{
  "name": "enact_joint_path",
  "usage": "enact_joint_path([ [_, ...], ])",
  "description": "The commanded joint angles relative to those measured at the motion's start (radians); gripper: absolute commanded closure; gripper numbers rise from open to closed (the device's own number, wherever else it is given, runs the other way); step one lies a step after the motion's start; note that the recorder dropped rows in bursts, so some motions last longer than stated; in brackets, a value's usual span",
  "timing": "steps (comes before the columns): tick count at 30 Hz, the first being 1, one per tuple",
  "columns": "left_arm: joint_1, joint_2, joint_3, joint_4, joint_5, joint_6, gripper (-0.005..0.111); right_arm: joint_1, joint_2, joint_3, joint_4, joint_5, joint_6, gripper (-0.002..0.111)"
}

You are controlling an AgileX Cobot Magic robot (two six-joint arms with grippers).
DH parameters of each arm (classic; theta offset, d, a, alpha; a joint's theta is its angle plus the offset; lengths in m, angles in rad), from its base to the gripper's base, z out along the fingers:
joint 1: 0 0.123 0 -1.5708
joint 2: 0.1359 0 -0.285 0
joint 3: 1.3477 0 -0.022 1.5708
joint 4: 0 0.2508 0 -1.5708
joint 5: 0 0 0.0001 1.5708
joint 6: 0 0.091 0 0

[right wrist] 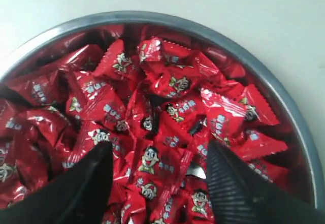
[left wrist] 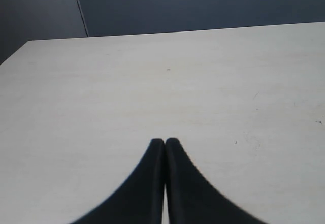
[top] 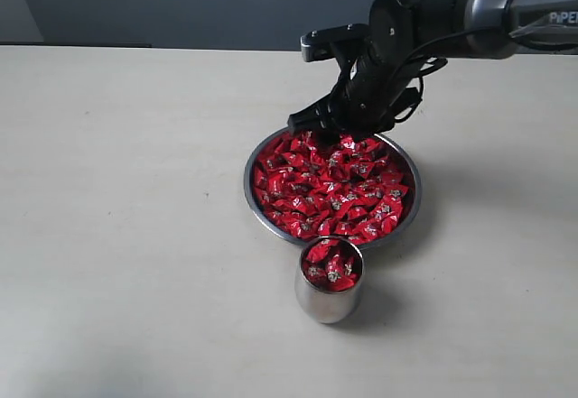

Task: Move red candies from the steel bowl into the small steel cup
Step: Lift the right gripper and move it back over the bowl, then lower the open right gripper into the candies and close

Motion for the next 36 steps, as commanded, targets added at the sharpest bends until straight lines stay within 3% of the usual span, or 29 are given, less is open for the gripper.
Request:
enact_joint_path([
  [1,0.002,-0.005,0.002,0.002,-0.01,-0.002,0.106,-0.004,0.049,-0.035,0.018,0.017,-0.031,0.056],
  [13,0.002,-0.005,0.002,0.002,-0.01,-0.002,0.106,-0.004,0.088,-0.035,0.018,0.021,-0.047,0.056],
  [20,0.002,-0.005,0.002,0.002,-0.01,-0.002,0.106,-0.004,0.088,-0.035,0.016,0.028,-0.057,0.08],
  [31,0.002,-0.005,0.002,0.002,-0.01,-0.002,0.106,-0.004,0.141,-0.035,0.018,0.043,-0.084,0.077],
  [36,0.002,-0.005,0.002,0.002,-0.01,-0.002,0.106,-0.004,0.142,-0.035,0.012,0.037,-0.084,0.097],
])
